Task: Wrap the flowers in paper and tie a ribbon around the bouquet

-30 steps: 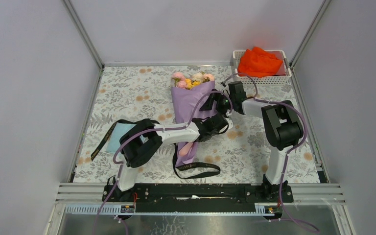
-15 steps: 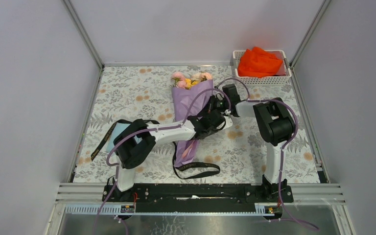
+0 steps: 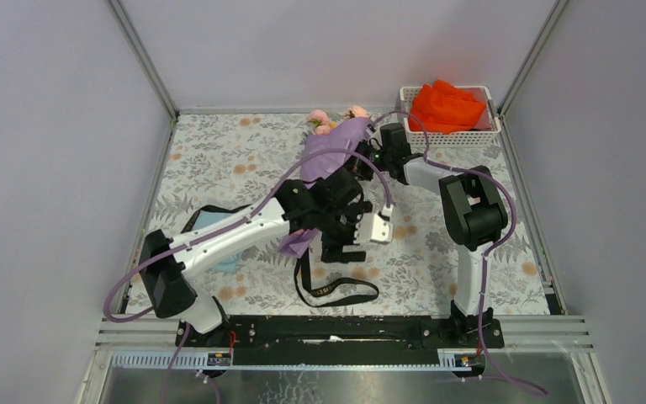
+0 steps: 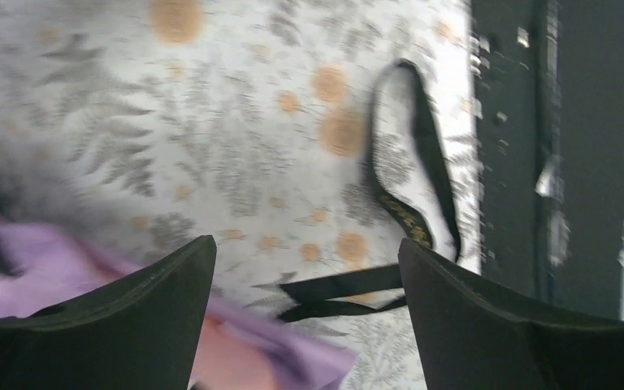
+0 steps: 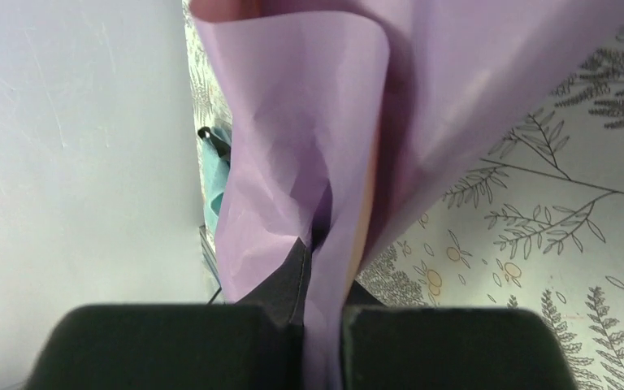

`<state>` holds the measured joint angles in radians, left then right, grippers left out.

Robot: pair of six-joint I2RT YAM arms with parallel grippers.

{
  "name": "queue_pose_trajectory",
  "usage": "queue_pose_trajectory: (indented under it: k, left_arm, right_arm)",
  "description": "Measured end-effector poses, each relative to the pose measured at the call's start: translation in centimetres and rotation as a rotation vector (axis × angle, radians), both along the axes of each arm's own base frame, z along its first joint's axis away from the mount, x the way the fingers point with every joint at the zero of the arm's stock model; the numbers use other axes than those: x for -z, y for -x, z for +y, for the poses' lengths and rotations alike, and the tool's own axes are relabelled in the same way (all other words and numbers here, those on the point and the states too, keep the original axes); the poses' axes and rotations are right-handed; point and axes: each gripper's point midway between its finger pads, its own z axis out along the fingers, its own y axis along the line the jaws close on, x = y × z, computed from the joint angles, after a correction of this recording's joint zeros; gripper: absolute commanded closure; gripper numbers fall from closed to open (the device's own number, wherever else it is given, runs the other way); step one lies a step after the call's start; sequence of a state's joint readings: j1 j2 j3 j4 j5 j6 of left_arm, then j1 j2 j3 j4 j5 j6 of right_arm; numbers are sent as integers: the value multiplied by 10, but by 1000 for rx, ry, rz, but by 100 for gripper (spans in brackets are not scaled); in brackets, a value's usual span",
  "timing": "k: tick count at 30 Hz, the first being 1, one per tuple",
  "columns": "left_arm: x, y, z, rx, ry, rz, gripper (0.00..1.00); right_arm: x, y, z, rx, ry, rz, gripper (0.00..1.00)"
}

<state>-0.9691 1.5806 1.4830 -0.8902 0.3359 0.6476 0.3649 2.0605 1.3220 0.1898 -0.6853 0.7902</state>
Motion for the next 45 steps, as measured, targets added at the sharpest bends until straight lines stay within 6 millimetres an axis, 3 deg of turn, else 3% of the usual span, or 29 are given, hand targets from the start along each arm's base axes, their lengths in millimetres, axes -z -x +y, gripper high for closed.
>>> queue_pose_trajectory:
  k: [2,4,10,20,30,32,34,38,42,45]
  left_arm:
    - [13,19,5,56,-31,52,11]
    - [38,32,10,82,-99,111,10]
    - [96,44,16,95,-249,221,8]
    - [133,55,31,99,-336,202,6]
    - [171,62,54,67,-413,176,20]
    - [173,63,56,60,-416,180,28]
    - [174,63,55,52,-406,178,46]
    - [175,60,52,43,-389,166,96]
    - [172,60,48,42,-376,168,100]
    - [154,44,27,44,-322,108,100]
  right_arm:
    - [-7,-6,1,7,-2,-18,100]
    - [-11,-9,2,12,0,-23,100]
    - [-5,-7,-2,22,27,-1,100]
    - [2,-5,-6,11,68,0,100]
    - [8,-3,-10,8,103,-3,100]
    - [9,-3,-10,7,108,-5,100]
    - [10,-3,-11,6,112,-5,100]
    - [11,-2,-12,4,117,-3,100]
    - [9,-2,-12,-2,123,-6,100]
    - [0,-6,-10,-11,128,-17,100]
